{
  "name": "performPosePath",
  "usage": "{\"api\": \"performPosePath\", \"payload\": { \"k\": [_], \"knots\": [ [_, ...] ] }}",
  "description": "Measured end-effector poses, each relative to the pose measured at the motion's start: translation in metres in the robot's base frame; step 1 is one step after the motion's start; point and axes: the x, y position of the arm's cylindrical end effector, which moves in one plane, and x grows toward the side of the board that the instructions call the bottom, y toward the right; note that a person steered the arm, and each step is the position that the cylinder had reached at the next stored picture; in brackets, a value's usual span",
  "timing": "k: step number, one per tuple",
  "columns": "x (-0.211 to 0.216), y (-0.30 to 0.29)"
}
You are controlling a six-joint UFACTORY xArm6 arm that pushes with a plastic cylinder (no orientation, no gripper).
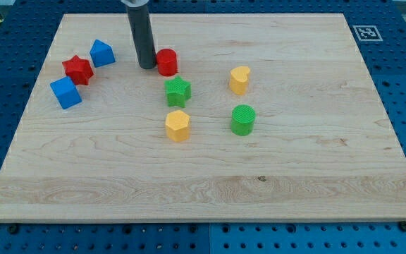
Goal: Slide blue triangle closer to the red circle
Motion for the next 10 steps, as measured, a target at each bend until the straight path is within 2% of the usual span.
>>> {"api": "performPosePath", "payload": {
  "k": [2,3,5,7,9,10],
  "knots": [
    [-0.041,-0.001],
    [-0.05,-0.025],
    [-0.05,-0.12],
    [-0.056,-0.16],
    [-0.036,-0.145],
    [-0.023,-0.107]
  ]
}}
